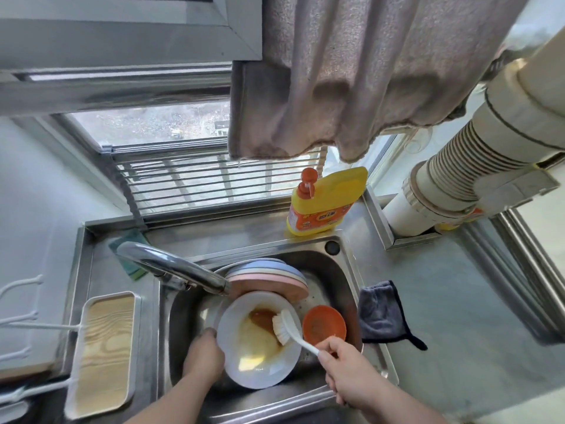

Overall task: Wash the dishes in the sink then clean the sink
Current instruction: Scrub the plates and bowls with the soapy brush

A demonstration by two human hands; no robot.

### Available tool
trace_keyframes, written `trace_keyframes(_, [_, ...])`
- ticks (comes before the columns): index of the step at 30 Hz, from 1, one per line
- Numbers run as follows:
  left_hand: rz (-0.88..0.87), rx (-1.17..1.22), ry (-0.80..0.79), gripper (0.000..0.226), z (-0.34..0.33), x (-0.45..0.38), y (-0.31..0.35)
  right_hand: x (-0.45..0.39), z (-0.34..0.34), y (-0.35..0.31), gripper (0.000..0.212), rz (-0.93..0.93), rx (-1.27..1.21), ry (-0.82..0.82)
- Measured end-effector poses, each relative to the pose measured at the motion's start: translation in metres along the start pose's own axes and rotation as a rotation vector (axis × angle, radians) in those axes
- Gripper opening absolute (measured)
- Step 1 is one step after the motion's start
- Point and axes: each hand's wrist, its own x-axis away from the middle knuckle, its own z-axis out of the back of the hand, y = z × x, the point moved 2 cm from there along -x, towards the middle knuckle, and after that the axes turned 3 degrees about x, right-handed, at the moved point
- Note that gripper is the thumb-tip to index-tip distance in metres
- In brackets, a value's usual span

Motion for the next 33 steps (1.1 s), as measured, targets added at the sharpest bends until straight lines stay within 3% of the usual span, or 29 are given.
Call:
trace_keyframes(4, [-0.045, 0.003, -0.053, 0.036, 0.004, -0.016, 0.017, -0.004, 0.003, 0.020, 0.011, -0.028, 0.027, 0.075])
trace_keyframes(7, [0.031, 0.171, -0.084, 0.032, 0.011, -0.025, 0.024, -0.006, 0.003, 0.023, 0.012, -0.033, 0.035, 0.072])
trace_keyframes(10, [-0.010, 0.355, -0.117, 0.042, 0.014, -0.017, 0.032, -0.002, 0.004, 0.022, 0.013, -0.017, 0.048, 0.066])
trace_keyframes(13, [-0.052, 0.510, -0.193, 0.031, 0.021, 0.000, 0.041, 0.006, 0.007, 0.022, 0.013, -0.018, 0.031, 0.073])
trace_keyframes(18, [-0.302, 0.356, -0.269, 0.074, 0.041, 0.044, 0.053, 0.023, 0.016, 0.027, 0.008, -0.030, 0.084, 0.061])
trace_keyframes(21, [-0.472, 0.169, -0.233, 0.067, 0.045, 0.068, 0.049, 0.035, 0.021, 0.025, 0.025, -0.065, 0.039, 0.030])
trace_keyframes(24, [-0.513, 0.068, -0.145, 0.054, 0.054, 0.088, 0.038, 0.047, 0.020, 0.022, 0.031, -0.107, -0.205, -0.027])
trace_keyframes(25, [-0.504, 0.124, -0.131, 0.053, 0.060, 0.097, 0.038, 0.051, 0.018, 0.020, 0.029, -0.102, -0.263, -0.062])
trace_keyframes(27, [-0.414, 0.350, -0.118, 0.073, 0.070, 0.108, 0.037, 0.056, 0.013, 0.017, 0.029, -0.059, -0.256, -0.134])
trace_keyframes(29, [-0.212, 0.637, -0.118, 0.081, 0.073, 0.113, 0.034, 0.058, 0.004, 0.010, 0.031, 0.061, -0.026, -0.145])
trace_keyframes(33, [0.042, 1.167, -0.152, 0.044, 0.064, 0.115, 0.032, 0.067, -0.030, -0.013, 0.030, 0.228, 0.366, -0.075])
